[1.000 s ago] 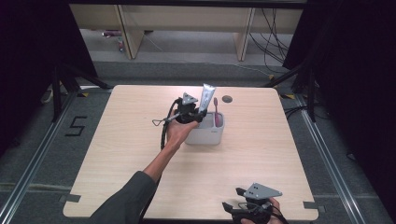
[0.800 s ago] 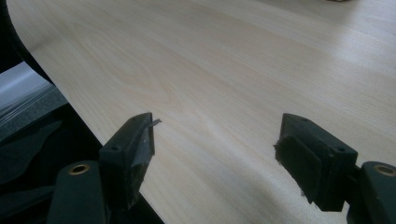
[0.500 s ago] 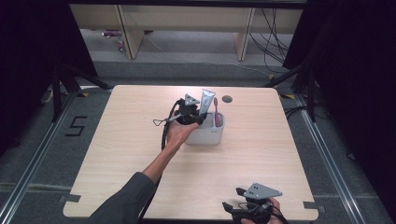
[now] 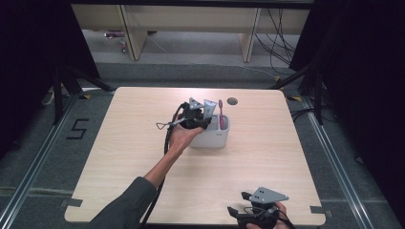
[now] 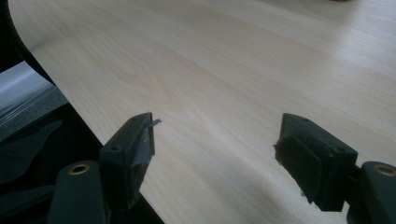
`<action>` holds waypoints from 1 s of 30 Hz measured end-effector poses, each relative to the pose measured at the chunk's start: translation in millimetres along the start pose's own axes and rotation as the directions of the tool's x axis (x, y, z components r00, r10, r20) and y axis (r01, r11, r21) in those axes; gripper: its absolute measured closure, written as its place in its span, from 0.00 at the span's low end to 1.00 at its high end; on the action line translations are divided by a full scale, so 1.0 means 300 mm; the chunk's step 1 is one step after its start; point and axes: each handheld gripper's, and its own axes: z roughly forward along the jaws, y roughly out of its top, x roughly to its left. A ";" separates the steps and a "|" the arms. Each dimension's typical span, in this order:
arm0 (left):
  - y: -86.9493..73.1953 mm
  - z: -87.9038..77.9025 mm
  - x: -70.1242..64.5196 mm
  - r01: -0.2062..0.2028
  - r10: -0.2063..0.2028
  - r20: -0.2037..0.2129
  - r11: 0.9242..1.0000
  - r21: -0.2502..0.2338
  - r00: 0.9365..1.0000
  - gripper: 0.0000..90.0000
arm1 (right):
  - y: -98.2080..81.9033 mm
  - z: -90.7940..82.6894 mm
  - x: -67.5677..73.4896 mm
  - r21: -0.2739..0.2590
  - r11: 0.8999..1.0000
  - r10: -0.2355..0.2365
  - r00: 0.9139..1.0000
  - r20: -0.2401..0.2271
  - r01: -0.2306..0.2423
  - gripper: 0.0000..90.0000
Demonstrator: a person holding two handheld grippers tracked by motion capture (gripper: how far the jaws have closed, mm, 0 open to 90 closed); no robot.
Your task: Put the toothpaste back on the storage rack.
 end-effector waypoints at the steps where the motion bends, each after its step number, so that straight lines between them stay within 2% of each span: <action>1: 0.003 -0.006 0.001 0.001 -0.001 -0.001 1.000 -0.011 1.000 0.71 | -0.001 0.002 0.001 0.002 1.000 0.005 1.000 -0.010 -0.005 0.31; 4: 0.013 -0.017 -0.001 -0.004 0.003 -0.005 0.999 -0.035 1.000 0.69 | -0.002 0.001 0.006 0.008 1.000 0.020 1.000 -0.005 -0.020 0.31; 5: 0.019 -0.027 0.000 -0.005 0.005 -0.005 0.999 -0.049 1.000 0.67 | -0.001 0.002 0.001 0.007 1.000 0.000 1.000 -0.002 0.000 0.31; 8: 0.030 -0.045 0.006 -0.007 0.006 -0.015 0.998 -0.068 1.000 0.63 | -0.001 0.003 0.002 0.002 1.000 0.006 1.000 -0.007 -0.006 0.31; 9: 0.041 -0.063 0.010 0.012 -0.013 -0.015 0.995 -0.099 1.000 0.62 | -0.001 0.003 0.000 0.001 1.000 -0.001 1.000 -0.007 0.001 0.31; 10: 0.041 -0.063 0.010 0.012 -0.013 -0.015 0.995 -0.099 1.000 0.61 | -0.002 0.003 0.005 0.011 1.000 0.027 1.000 -0.011 -0.027 0.31; 11: 0.050 -0.085 0.014 -0.006 0.005 -0.016 0.996 -0.091 1.000 0.61 | -0.002 0.002 0.002 0.013 1.000 0.013 1.000 -0.001 -0.013 0.31; 12: 0.053 -0.092 0.012 -0.002 0.001 -0.013 0.995 -0.098 1.000 0.60 | -0.002 0.003 0.006 0.017 1.000 0.023 1.000 -0.004 -0.023 0.31; 13: 0.054 -0.096 0.012 0.000 -0.001 -0.007 0.995 -0.096 1.000 0.59 | -0.001 0.004 0.001 0.010 1.000 -0.001 1.000 0.006 0.001 0.31; 14: 0.054 -0.101 0.017 -0.015 0.015 -0.005 0.996 -0.083 1.000 0.58 | -0.001 0.004 0.002 0.012 1.000 0.000 1.000 0.005 0.000 0.31; 16: 0.052 -0.102 0.017 -0.005 0.004 -0.007 0.995 -0.097 1.000 0.57 | -0.001 0.003 0.002 0.012 1.000 -0.003 1.000 0.010 0.003 0.31; 18: 0.053 -0.111 0.023 0.001 -0.001 -0.005 0.996 -0.085 1.000 0.55 | -0.001 0.003 0.002 0.013 1.000 -0.001 1.000 0.006 0.001 0.31; 19: 0.053 -0.121 0.025 -0.019 0.019 0.005 0.998 -0.067 1.000 0.54 | -0.002 0.004 0.001 0.011 1.000 0.001 1.000 0.009 -0.001 0.31; 20: 0.053 -0.124 0.021 -0.006 0.007 0.016 0.998 -0.066 1.000 0.52 | -0.003 0.005 0.004 0.015 1.000 0.017 1.000 0.001 -0.017 0.31; 21: 0.053 -0.127 0.019 0.000 0.001 0.025 0.998 -0.058 1.000 0.50 | -0.003 0.005 0.002 0.012 1.000 0.009 1.000 0.005 -0.009 0.31; 22: 0.054 -0.134 0.020 -0.013 0.014 0.036 0.999 -0.042 0.999 0.48 | -0.003 0.005 0.005 0.016 1.000 0.024 1.000 0.000 -0.024 0.31; 23: 0.055 -0.139 0.016 -0.007 0.009 0.040 0.999 -0.048 0.999 0.48 | -0.002 0.004 -0.001 0.013 1.000 -0.001 1.000 0.010 0.001 0.31; 24: 0.056 -0.146 0.014 -0.005 0.008 0.042 0.998 -0.059 0.999 0.47 | -0.002 0.004 -0.002 0.012 1.000 -0.001 1.000 0.012 0.001 0.31; 30: 0.069 -0.191 -0.004 -0.014 0.017 0.070 0.999 -0.035 0.997 0.41 | -0.002 0.004 0.000 0.017 1.000 0.006 1.000 0.010 -0.006 0.31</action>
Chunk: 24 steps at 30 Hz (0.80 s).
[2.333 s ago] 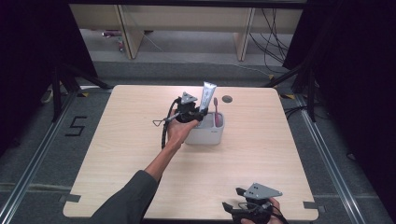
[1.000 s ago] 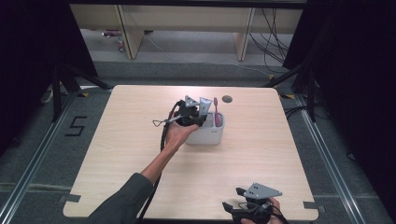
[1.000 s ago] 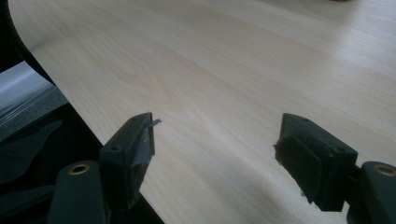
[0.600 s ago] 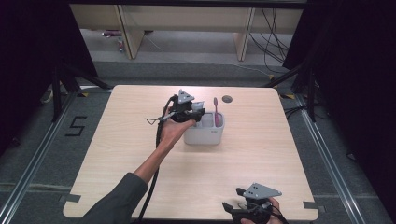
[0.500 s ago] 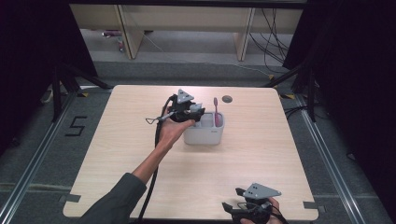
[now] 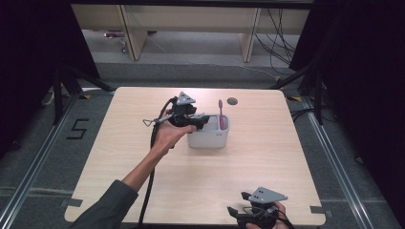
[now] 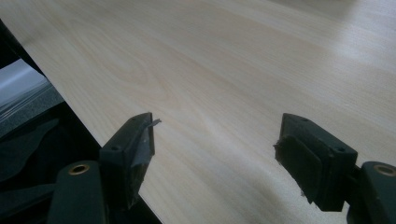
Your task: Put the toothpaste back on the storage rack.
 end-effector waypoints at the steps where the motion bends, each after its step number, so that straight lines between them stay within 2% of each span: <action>1: 0.002 -0.006 -0.002 0.003 -0.003 0.003 1.000 0.001 1.000 0.41 | 0.000 0.000 0.000 0.001 1.000 0.000 1.000 0.001 0.000 0.31; 3: 0.003 -0.019 0.000 0.001 -0.001 0.021 1.000 0.015 1.000 0.40 | 0.000 0.001 0.000 0.001 1.000 0.000 1.000 0.002 0.000 0.31; 7: 0.000 -0.034 0.002 -0.017 0.016 0.015 1.000 0.023 1.000 0.39 | -0.001 0.001 -0.002 -0.001 1.000 0.013 1.000 0.000 -0.013 0.31; 8: -0.004 -0.044 0.004 -0.006 0.006 0.013 1.000 0.012 1.000 0.39 | -0.001 0.000 -0.003 -0.001 1.000 0.014 1.000 -0.001 -0.014 0.31; 12: -0.015 -0.070 0.013 -0.013 0.012 0.028 1.000 0.026 1.000 0.37 | -0.001 0.000 -0.004 0.002 1.000 0.020 1.000 0.000 -0.020 0.31; 13: -0.019 -0.074 0.010 0.005 -0.005 0.031 1.000 0.013 1.000 0.37 | -0.001 0.000 -0.004 0.002 1.000 0.020 1.000 0.001 -0.020 0.31; 14: -0.019 -0.074 0.010 0.005 -0.005 0.031 1.000 0.013 1.000 0.37 | -0.002 -0.001 0.003 0.008 0.999 0.048 0.999 -0.001 -0.048 0.31; 15: -0.025 -0.088 0.014 0.003 -0.004 0.047 1.000 0.017 0.999 0.36 | -0.001 0.002 -0.004 -0.001 1.000 0.014 1.000 0.003 -0.014 0.31; 16: -0.029 -0.094 0.013 0.000 -0.001 0.047 1.000 0.017 0.999 0.36 | -0.001 0.002 -0.006 -0.002 1.000 0.008 1.000 0.002 -0.008 0.31; 17: -0.033 -0.100 0.013 -0.004 0.003 0.048 1.000 0.018 0.999 0.36 | -0.001 0.004 -0.008 -0.003 1.000 0.010 1.000 -0.009 -0.010 0.31; 18: -0.035 -0.106 0.013 -0.006 0.006 0.050 1.000 0.017 0.999 0.36 | -0.001 0.003 -0.008 -0.004 1.000 0.010 1.000 0.001 -0.010 0.31; 19: -0.039 -0.114 0.009 0.003 -0.003 0.049 1.000 0.004 0.999 0.36 | -0.002 0.003 -0.005 0.002 1.000 0.029 1.000 -0.006 -0.029 0.31; 20: -0.041 -0.122 0.008 0.001 -0.002 0.050 1.000 0.005 0.999 0.36 | -0.001 0.005 -0.012 -0.003 1.000 0.013 1.000 -0.010 -0.013 0.31; 22: -0.048 -0.133 0.005 -0.002 0.001 0.055 1.000 0.001 0.998 0.36 | 0.000 0.004 -0.012 -0.006 1.000 0.011 1.000 0.001 -0.011 0.31; 24: -0.051 -0.142 0.007 -0.012 0.011 0.060 1.000 0.016 0.998 0.35 | 0.002 0.008 -0.013 -0.005 1.000 0.013 1.000 -0.009 -0.013 0.31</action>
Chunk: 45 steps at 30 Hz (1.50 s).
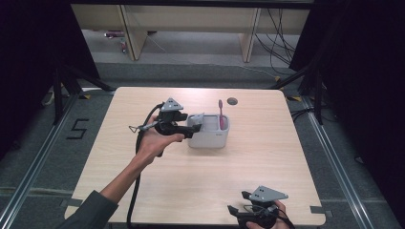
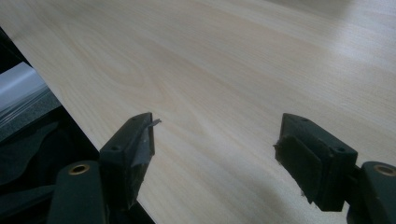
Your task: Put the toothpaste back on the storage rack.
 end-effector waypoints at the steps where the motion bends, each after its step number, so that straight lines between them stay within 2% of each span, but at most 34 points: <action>1: -0.011 -0.015 -0.002 0.002 -0.002 -0.002 1.000 -0.005 1.000 0.34 | 0.000 0.001 0.005 0.007 1.000 0.014 1.000 -0.002 -0.014 0.31; 5: -0.025 -0.030 -0.005 0.019 -0.019 0.004 0.999 -0.031 1.000 0.34 | 0.002 0.003 0.006 0.006 1.000 0.011 1.000 0.001 -0.011 0.31; 7: -0.033 -0.040 -0.005 0.019 -0.019 -0.004 0.999 -0.034 1.000 0.34 | 0.003 0.003 0.001 0.003 1.000 -0.006 1.000 0.007 0.006 0.31; 8: -0.038 -0.044 -0.005 0.019 -0.019 -0.004 0.999 -0.036 1.000 0.34 | 0.002 0.008 0.001 -0.008 1.000 0.002 1.000 -0.007 -0.002 0.31; 13: -0.068 -0.067 0.000 0.031 -0.031 0.012 0.999 -0.027 0.999 0.32 | 0.003 0.004 0.001 0.001 1.000 -0.001 1.000 0.002 0.001 0.31; 14: -0.076 -0.070 0.000 0.040 -0.040 0.015 0.999 -0.034 0.999 0.32 | 0.002 0.004 0.006 0.007 1.000 0.022 1.000 -0.002 -0.022 0.31; 18: -0.100 -0.090 0.002 0.052 -0.051 0.023 0.998 -0.039 0.998 0.30 | 0.004 0.003 0.000 0.004 1.000 0.000 1.000 0.005 0.000 0.31; 22: -0.121 -0.099 0.008 0.055 -0.054 0.028 0.997 -0.047 0.998 0.27 | 0.002 0.005 0.008 0.017 0.999 0.039 0.999 -0.012 -0.039 0.31; 23: -0.124 -0.101 0.007 0.057 -0.056 0.022 0.997 -0.048 0.998 0.26 | 0.003 0.006 0.000 0.002 1.000 -0.003 1.000 0.005 0.003 0.31; 25: -0.131 -0.105 0.008 0.060 -0.059 0.024 0.997 -0.056 0.998 0.25 | 0.003 0.007 0.001 0.004 1.000 0.002 1.000 -0.003 -0.002 0.31; 26: -0.135 -0.108 0.009 0.059 -0.057 0.030 0.997 -0.054 0.998 0.25 | 0.002 0.007 0.001 0.004 1.000 0.002 1.000 -0.002 -0.002 0.31; 27: -0.139 -0.110 0.007 0.059 -0.057 0.031 0.997 -0.053 0.998 0.24 | 0.001 0.007 0.008 0.015 0.999 0.035 0.999 -0.012 -0.035 0.31; 30: -0.149 -0.118 0.001 0.055 -0.053 0.039 0.997 -0.046 0.998 0.23 | 0.002 0.009 0.002 0.009 1.000 0.017 1.000 -0.013 -0.017 0.31; 32: -0.157 -0.121 -0.003 0.050 -0.048 0.049 0.997 -0.051 0.998 0.23 | 0.001 0.005 0.012 0.021 0.998 0.053 0.999 -0.010 -0.053 0.31; 33: -0.160 -0.124 -0.005 0.045 -0.043 0.043 0.998 -0.050 0.998 0.22 | 0.001 0.005 0.011 0.019 0.999 0.050 0.999 -0.007 -0.050 0.31; 34: -0.164 -0.124 -0.008 0.047 -0.044 0.048 0.997 -0.056 0.998 0.22 | 0.002 0.008 0.002 0.007 1.000 0.012 1.000 -0.003 -0.012 0.31; 35: -0.168 -0.127 -0.009 0.040 -0.038 0.047 0.998 -0.046 0.998 0.22 | 0.003 0.007 0.000 0.003 1.000 0.002 1.000 0.000 -0.002 0.31; 37: -0.179 -0.128 -0.014 0.043 -0.040 0.057 0.998 -0.055 0.998 0.21 | 0.002 0.007 0.008 0.015 0.999 0.036 0.999 -0.011 -0.036 0.31; 40: -0.194 -0.139 -0.018 0.047 -0.043 0.067 0.997 -0.062 0.997 0.21 | 0.002 0.007 0.008 0.015 0.999 0.036 0.999 -0.012 -0.036 0.31; 41: -0.197 -0.142 -0.019 0.047 -0.043 0.069 0.997 -0.060 0.997 0.21 | 0.003 0.007 0.000 0.004 1.000 0.003 1.000 -0.002 -0.003 0.31; 42: -0.202 -0.146 -0.022 0.052 -0.047 0.069 0.997 -0.062 0.997 0.21 | 0.002 0.007 0.006 0.011 0.999 0.030 0.999 -0.011 -0.030 0.31; 43: -0.207 -0.149 -0.021 0.045 -0.040 0.075 0.997 -0.063 0.996 0.21 | 0.002 0.010 0.001 0.006 1.000 0.012 1.000 -0.011 -0.012 0.31; 45: -0.216 -0.157 -0.024 0.043 -0.038 0.067 0.997 -0.065 0.997 0.21 | 0.002 0.009 0.002 0.009 1.000 0.017 1.000 -0.013 -0.017 0.31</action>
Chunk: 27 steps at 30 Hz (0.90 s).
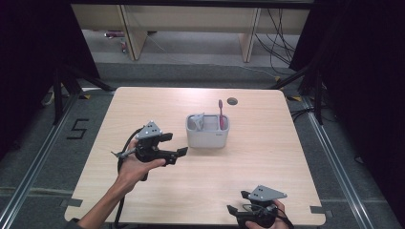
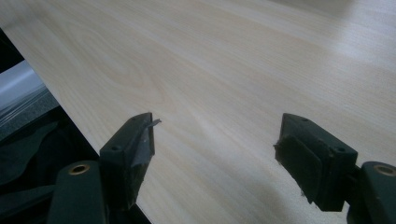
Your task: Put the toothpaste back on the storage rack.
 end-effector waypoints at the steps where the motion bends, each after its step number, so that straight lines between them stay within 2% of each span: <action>1: -0.005 -0.003 0.000 -0.005 0.005 0.002 1.000 -0.007 1.000 0.21 | -0.001 0.000 0.001 0.000 1.000 0.006 1.000 0.002 -0.006 0.31; 4: -0.019 -0.015 -0.002 -0.009 0.009 -0.003 1.000 -0.009 1.000 0.21 | 0.000 -0.003 -0.001 -0.007 1.000 -0.010 1.000 0.024 0.010 0.31; 13: -0.068 -0.043 -0.011 -0.020 0.021 0.018 1.000 -0.004 1.000 0.21 | 0.001 -0.003 -0.004 -0.003 1.000 -0.017 1.000 0.025 0.017 0.31; 17: -0.088 -0.058 -0.021 -0.025 0.025 0.026 1.000 -0.001 0.999 0.21 | 0.000 0.001 -0.001 -0.001 1.000 0.000 1.000 0.001 0.000 0.31; 23: -0.119 -0.065 -0.030 -0.030 0.030 0.037 1.000 0.006 0.999 0.21 | 0.000 -0.001 0.002 0.007 1.000 0.011 1.000 0.007 -0.012 0.31; 25: -0.129 -0.063 -0.032 -0.033 0.033 0.047 0.999 0.005 0.998 0.21 | 0.000 -0.002 -0.003 -0.006 1.000 -0.015 1.000 0.025 0.016 0.31; 27: -0.138 -0.068 -0.035 -0.042 0.041 0.043 0.999 0.022 0.998 0.21 | 0.001 -0.002 -0.004 -0.004 1.000 -0.016 1.000 0.021 0.016 0.31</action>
